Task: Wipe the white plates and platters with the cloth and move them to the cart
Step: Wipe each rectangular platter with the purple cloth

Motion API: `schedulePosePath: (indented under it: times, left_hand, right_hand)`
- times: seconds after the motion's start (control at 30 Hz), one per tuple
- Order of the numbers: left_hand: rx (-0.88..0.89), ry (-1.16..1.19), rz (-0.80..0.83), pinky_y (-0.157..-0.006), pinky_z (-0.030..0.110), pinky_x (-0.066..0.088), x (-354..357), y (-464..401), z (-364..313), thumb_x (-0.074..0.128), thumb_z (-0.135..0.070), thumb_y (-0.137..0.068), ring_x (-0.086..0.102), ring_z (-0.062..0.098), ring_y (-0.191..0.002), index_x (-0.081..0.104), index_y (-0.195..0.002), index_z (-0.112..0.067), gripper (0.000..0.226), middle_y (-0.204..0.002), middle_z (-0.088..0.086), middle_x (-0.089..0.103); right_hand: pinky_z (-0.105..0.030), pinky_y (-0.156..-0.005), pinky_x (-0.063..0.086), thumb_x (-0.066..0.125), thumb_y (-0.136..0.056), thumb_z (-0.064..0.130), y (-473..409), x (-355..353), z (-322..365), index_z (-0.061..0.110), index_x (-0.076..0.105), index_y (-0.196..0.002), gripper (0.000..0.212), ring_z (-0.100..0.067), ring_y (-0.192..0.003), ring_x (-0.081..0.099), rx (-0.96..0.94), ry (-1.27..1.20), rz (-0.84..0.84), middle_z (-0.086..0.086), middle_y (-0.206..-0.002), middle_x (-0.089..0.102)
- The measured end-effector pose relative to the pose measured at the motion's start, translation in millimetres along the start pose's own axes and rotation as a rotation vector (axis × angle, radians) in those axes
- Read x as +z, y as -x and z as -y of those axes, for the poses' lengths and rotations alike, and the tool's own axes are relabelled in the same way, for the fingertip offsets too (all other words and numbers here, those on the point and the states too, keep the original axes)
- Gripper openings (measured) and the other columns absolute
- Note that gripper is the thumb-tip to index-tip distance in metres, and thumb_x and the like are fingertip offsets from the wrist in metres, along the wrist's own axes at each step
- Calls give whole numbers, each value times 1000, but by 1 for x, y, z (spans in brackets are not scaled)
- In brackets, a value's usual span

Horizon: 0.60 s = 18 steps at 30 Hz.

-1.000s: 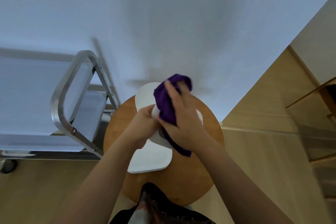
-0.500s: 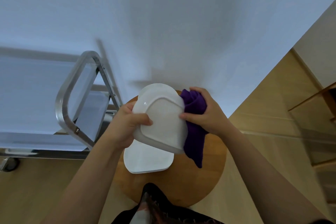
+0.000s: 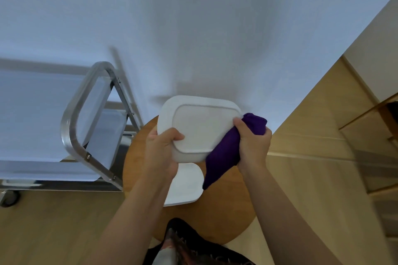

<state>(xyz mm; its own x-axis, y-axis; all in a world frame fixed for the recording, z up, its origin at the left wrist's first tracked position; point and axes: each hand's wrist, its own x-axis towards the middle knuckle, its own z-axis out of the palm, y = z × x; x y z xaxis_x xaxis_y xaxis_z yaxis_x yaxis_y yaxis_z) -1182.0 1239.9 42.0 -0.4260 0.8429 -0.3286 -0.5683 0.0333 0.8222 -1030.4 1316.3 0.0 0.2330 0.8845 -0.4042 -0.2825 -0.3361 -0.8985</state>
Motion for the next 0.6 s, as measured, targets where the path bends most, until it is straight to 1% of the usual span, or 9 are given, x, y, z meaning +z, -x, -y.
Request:
schedulePosePath:
  times: [0.07, 0.17, 0.23, 0.27, 0.33, 0.4, 0.43, 0.53, 0.6]
  left_hand:
    - [7, 17, -36, -88, 56, 47, 8, 6, 7, 44, 14, -74, 57, 35, -97, 60, -100, -8, 37, -100, 16, 62]
    - [61, -129, -67, -69, 33, 56, 11, 18, 14, 57, 8, -78, 62, 24, -89, 60, -89, -21, 31, -88, 2, 66]
    - [43, -159, 99, -64, 26, 56, 2, 16, 9, 66, -2, -77, 68, 20, -88, 63, -98, -21, 29, -90, 0, 72]
    - [-23, -116, 209, -66, 27, 56, -4, 12, 4, 67, -10, -76, 69, 20, -88, 63, -107, -17, 32, -94, 2, 73]
    - [-265, -33, 318, -67, 33, 57, -15, -2, -7, 67, -27, -74, 69, 23, -89, 58, -122, -12, 51, -100, 8, 71]
    - [-492, -44, 330, -69, 37, 58, -17, -9, -8, 65, -33, -74, 68, 26, -89, 59, -123, -12, 54, -106, 11, 70]
    - [-539, -52, 308, -70, 38, 59, -15, -9, -5, 65, -32, -73, 69, 27, -90, 61, -121, -11, 53, -108, 12, 70]
    - [-467, 24, 281, -75, 39, 59, -6, -10, 8, 63, -27, -76, 69, 27, -93, 66, -111, -8, 41, -111, 14, 69]
    - [-386, 93, 291, -81, 40, 57, 1, -9, 10, 59, -28, -79, 68, 28, -97, 70, -107, -10, 35, -114, 14, 68]
  right_hand:
    - [-46, -83, 55, 82, -63, 35, 3, 5, -8, 26, 40, -128, 79, -22, -101, 60, 58, -17, -65, 1, -115, 58]
    - [-45, -82, 55, 82, -67, 30, 5, 4, -5, 25, 41, -127, 73, -23, -100, 60, 122, -64, -71, -1, -115, 58]
    - [-38, -73, 56, 81, -69, 27, 0, -3, 9, 22, 45, -123, 65, -21, -94, 62, 100, -36, -11, 0, -109, 61]
    - [-35, -68, 56, 81, -69, 24, -3, -6, 17, 21, 47, -122, 64, -21, -92, 63, 69, -4, 31, -2, -108, 62]
    - [-32, -63, 55, 81, -69, 19, -10, -11, 35, 21, 47, -121, 62, -20, -90, 64, -26, 96, 114, -2, -108, 62]
    - [-27, -62, 53, 81, -69, 20, -12, -8, 49, 27, 44, -124, 67, -14, -89, 62, -135, 242, 184, 5, -108, 59]
    - [-26, -65, 52, 80, -70, 25, -12, -5, 54, 33, 39, -129, 73, -10, -90, 60, -189, 320, 206, 13, -108, 55]
    - [-27, -77, 50, 73, -75, 39, -7, 4, 59, 41, 32, -135, 73, -3, -93, 55, -368, 469, 194, 26, -102, 48]
    - [-28, -77, 50, 69, -76, 42, -1, 8, 53, 40, 38, -130, 62, -6, -94, 57, -422, 464, 182, 20, -106, 54]
